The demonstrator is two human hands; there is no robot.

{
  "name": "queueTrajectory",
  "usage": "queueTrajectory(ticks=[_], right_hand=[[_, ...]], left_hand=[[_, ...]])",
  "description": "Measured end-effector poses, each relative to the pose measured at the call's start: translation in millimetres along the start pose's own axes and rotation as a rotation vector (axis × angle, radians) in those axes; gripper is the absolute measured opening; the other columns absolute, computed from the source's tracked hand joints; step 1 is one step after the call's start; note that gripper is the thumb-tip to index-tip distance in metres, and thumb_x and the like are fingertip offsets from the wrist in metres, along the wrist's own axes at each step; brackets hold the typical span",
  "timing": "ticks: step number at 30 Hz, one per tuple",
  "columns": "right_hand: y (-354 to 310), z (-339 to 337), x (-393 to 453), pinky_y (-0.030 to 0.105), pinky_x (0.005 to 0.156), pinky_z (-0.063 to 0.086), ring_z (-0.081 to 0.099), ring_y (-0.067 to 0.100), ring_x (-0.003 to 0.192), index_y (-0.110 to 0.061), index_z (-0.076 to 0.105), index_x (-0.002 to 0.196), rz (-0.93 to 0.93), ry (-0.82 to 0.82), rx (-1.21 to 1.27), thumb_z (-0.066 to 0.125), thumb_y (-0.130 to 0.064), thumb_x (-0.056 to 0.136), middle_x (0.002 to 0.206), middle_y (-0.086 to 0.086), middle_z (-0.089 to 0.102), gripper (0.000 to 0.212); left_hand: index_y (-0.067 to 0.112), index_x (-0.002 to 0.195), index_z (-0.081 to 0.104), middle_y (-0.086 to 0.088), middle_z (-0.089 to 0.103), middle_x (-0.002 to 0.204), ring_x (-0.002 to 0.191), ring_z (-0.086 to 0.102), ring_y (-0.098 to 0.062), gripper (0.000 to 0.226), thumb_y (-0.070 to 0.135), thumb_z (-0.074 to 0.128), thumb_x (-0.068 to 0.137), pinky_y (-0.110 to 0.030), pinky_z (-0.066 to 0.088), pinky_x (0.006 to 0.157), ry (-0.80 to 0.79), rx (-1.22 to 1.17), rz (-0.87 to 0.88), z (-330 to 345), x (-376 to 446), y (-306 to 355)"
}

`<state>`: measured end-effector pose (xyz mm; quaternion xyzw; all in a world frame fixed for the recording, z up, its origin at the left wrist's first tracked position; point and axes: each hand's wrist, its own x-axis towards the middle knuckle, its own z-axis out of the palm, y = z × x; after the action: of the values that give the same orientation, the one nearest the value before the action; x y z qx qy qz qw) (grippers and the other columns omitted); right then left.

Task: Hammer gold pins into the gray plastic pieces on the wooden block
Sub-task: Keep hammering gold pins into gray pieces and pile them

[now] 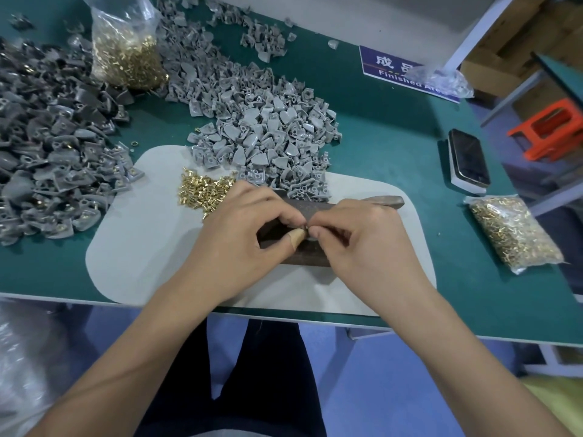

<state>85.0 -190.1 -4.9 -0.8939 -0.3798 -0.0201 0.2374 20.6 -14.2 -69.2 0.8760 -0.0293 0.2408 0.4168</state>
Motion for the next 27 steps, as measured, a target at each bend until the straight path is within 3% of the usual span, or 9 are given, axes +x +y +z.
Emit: queueTrajectory(ticks=[3,9,15,18,20,21,24,27], right_hand=[[2.3,2.6,-3.5,0.015,0.066,0.037,0.050,0.007,0.068,-0.022,0.077,0.080,0.035,0.027,0.046,0.073,-0.008,0.085,0.065,-0.008,0.058,0.016],[3.3,1.9,-1.0,0.019,0.064,0.035,0.048,0.009,0.068,-0.023,0.080,0.081,0.011,0.021,0.029,0.075,-0.010,0.084,0.065,-0.006,0.060,0.015],[11.4,5.4,-5.2,0.013,0.068,0.037,0.053,0.002,0.072,-0.024,0.078,0.086,0.023,0.028,0.102,0.072,-0.013,0.089,0.068,-0.013,0.060,0.013],[32.5,-6.8,-15.4,0.013,0.075,0.045,0.062,0.003,0.083,-0.027,0.078,0.092,0.161,0.261,0.178,0.068,-0.019,0.096,0.083,-0.015,0.071,0.013],[54.9,-18.5,-25.0,0.012,0.073,0.042,0.060,0.004,0.084,-0.035,0.072,0.093,0.313,0.347,0.101,0.063,-0.027,0.099,0.088,-0.016,0.069,0.014],[67.2,-21.7,-31.2,0.017,0.075,0.042,0.059,0.006,0.087,-0.036,0.071,0.098,0.406,0.328,0.030,0.060,-0.033,0.098,0.092,-0.014,0.067,0.011],[90.6,-17.6,-51.7,0.037,0.081,0.044,0.057,0.025,0.103,-0.026,0.063,0.127,0.655,0.154,-0.179,0.054,-0.046,0.098,0.109,0.002,0.060,0.036],[91.7,-4.8,-60.0,0.041,0.081,0.046,0.055,0.029,0.107,-0.022,0.060,0.130,0.712,0.122,-0.127,0.050,-0.045,0.101,0.111,0.004,0.053,0.038]], left_hand=[[0.029,0.095,0.074,0.017,0.064,0.095,0.102,0.050,-0.016,0.011,0.036,0.072,0.087,-0.028,0.040,0.088,-0.008,-0.023,0.006,0.9,-1.3,-0.5],[0.029,0.096,0.074,0.018,0.064,0.096,0.104,0.048,-0.014,0.013,0.037,0.074,0.086,-0.021,0.035,0.089,-0.021,-0.042,-0.001,-0.4,-1.8,-2.1],[0.034,0.089,0.075,0.019,0.063,0.090,0.098,0.048,-0.014,0.008,0.033,0.078,0.082,-0.028,0.040,0.085,-0.004,0.002,-0.073,0.8,0.7,5.3],[0.038,0.089,0.075,0.022,0.062,0.090,0.097,0.048,-0.010,0.007,0.041,0.075,0.082,-0.029,0.043,0.081,-0.012,0.033,-0.098,-2.0,0.9,8.1],[0.039,0.089,0.075,0.023,0.062,0.090,0.098,0.047,-0.008,0.009,0.045,0.072,0.083,-0.029,0.044,0.079,-0.010,0.055,-0.109,-3.0,0.6,10.6],[0.039,0.089,0.075,0.023,0.062,0.090,0.098,0.047,-0.008,0.009,0.045,0.072,0.083,-0.030,0.044,0.079,-0.009,0.062,-0.111,-3.4,0.3,11.9],[0.038,0.090,0.076,0.024,0.061,0.090,0.098,0.047,-0.010,0.009,0.044,0.072,0.084,-0.033,0.044,0.079,-0.013,0.069,-0.123,-4.6,0.1,13.8],[0.039,0.090,0.075,0.024,0.061,0.091,0.100,0.047,-0.010,0.010,0.046,0.071,0.083,-0.033,0.043,0.081,-0.006,0.069,-0.141,-4.5,-0.4,15.1]])
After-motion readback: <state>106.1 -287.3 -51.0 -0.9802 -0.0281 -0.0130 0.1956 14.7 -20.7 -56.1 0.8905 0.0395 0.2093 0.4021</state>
